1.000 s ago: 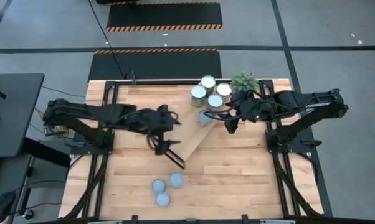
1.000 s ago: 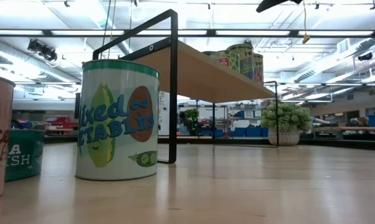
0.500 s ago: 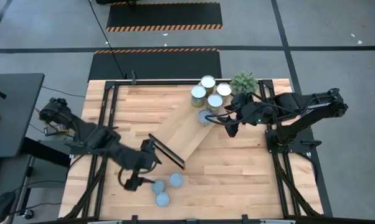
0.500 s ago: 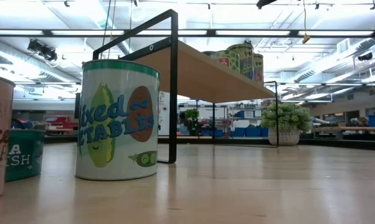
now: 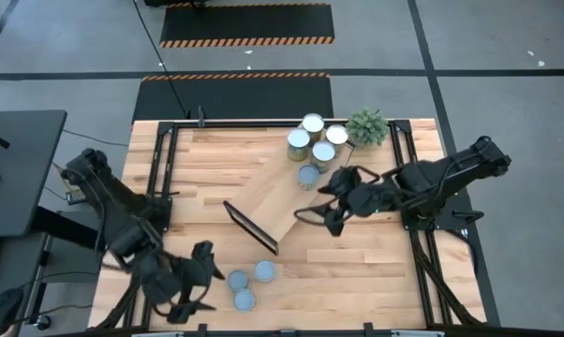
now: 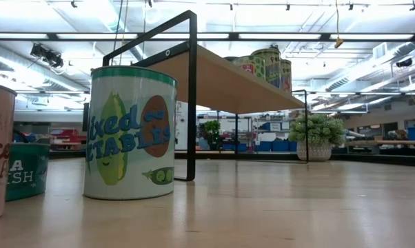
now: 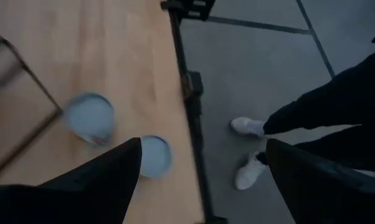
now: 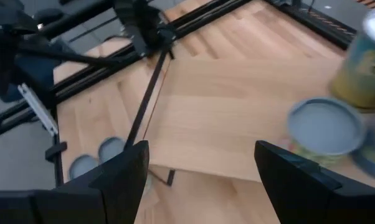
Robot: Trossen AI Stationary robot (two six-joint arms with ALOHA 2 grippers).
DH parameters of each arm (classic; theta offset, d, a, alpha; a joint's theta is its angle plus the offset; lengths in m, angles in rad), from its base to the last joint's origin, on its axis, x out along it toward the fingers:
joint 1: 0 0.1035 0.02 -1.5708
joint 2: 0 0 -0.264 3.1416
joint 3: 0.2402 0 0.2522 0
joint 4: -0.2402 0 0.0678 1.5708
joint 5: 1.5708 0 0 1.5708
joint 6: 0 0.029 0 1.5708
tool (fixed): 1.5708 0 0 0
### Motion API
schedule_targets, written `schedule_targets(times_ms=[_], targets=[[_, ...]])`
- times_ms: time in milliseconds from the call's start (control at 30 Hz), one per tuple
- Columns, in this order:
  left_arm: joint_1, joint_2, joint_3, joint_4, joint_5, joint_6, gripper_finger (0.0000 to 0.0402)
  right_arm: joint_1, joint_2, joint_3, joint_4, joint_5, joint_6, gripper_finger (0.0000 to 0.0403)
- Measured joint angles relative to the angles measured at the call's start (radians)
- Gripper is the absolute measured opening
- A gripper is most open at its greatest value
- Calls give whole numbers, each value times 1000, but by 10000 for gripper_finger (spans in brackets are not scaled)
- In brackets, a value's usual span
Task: Pick and place cans onto a shelf
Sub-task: Put the canned mixed vegetables on the shelf
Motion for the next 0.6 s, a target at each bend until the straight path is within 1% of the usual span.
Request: schedule_targets(times_ms=[100,200,333,400,600], targets=[[-35,53,0,35,-9,-65,347,28,28,0,22,-19,-16,297],[-55,107,0,96,-45,-104,347,58,39,0,26,-40,-23,297],[-61,191,0,200,-86,-139,347,112,44,0,26,-77,-5,297],[-58,230,0,233,-117,-153,347,146,45,0,28,-74,8,297],[-35,346,0,167,-176,-266,347,234,78,0,39,-8,21,297]])
